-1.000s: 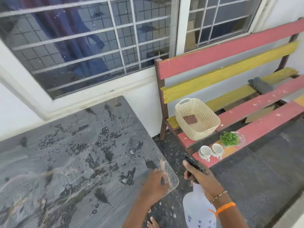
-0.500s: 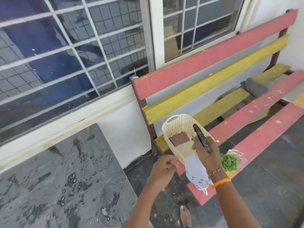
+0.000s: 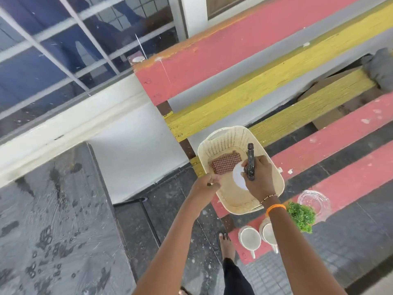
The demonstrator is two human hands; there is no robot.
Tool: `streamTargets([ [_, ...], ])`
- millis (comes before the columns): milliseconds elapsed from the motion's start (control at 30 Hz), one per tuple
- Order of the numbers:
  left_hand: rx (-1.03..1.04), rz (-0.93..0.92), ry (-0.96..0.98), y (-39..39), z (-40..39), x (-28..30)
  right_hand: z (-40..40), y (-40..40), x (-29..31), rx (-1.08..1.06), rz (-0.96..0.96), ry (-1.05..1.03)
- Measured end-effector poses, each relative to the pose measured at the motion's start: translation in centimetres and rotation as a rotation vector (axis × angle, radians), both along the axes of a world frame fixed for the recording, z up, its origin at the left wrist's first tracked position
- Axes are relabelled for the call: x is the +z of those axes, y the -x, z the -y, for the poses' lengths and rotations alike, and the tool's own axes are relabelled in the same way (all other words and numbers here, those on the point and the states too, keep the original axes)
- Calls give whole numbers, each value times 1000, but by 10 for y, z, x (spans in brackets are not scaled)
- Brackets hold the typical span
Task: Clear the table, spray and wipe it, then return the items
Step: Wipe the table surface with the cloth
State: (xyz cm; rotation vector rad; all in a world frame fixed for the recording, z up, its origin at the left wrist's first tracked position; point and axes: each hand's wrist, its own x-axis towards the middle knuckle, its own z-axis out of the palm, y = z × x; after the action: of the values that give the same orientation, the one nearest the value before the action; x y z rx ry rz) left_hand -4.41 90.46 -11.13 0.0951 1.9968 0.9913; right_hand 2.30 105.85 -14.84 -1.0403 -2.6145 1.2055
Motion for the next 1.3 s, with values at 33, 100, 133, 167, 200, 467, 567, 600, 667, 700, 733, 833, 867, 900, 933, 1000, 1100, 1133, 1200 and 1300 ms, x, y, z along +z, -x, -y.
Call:
streamTargets([
  [33, 5, 13, 12, 1, -2, -4, 0, 0, -7, 24, 26, 9],
  [100, 26, 40, 38, 5, -6, -14, 2, 2, -20, 75, 51, 42],
  [133, 41, 56, 47, 7, -9, -18, 5, 3, -26, 108, 58, 52],
  [167, 57, 71, 53, 8, -10, -21, 8, 3, -30, 135, 62, 56],
  [200, 71, 91, 61, 10, -13, -26, 10, 2, -37, 158, 71, 62],
  [467, 125, 173, 56, 16, -23, -43, -4, 1, -47, 385, 265, 288],
  [567, 140, 172, 56, 19, -23, -47, -36, 17, -37, 447, 405, 464],
  [600, 143, 166, 53, 21, -23, -48, -46, 26, -35, 440, 414, 450],
  [667, 146, 158, 46, 27, -24, -51, -56, 48, -34, 424, 385, 408],
  [700, 150, 158, 43, 29, -24, -51, -57, 60, -35, 411, 363, 441],
  [733, 154, 156, 41, 33, -24, -52, -56, 72, -37, 392, 358, 514],
  [833, 162, 195, 36, 43, -25, -54, -55, 95, -46, 419, 526, 666],
  [867, 150, 243, 24, 44, -26, -55, -53, 98, -51, 440, 586, 671],
  [900, 128, 302, 13, 44, -29, -56, -51, 98, -56, 456, 625, 660],
  [933, 108, 352, 1, 42, -32, -56, -48, 97, -59, 463, 640, 641],
  [1000, 99, 386, -24, 34, -42, -59, -44, 90, -72, 403, 555, 599],
  [1100, 155, 373, -21, 26, -54, -62, -50, 94, -85, 298, 359, 410],
  [1133, 169, 359, -15, 26, -55, -63, -53, 100, -92, 296, 356, 321],
  [1200, 176, 334, -3, 28, -52, -67, -56, 114, -107, 358, 393, 186],
  [1300, 165, 310, 9, 30, -44, -68, -57, 125, -125, 514, 523, 133],
])
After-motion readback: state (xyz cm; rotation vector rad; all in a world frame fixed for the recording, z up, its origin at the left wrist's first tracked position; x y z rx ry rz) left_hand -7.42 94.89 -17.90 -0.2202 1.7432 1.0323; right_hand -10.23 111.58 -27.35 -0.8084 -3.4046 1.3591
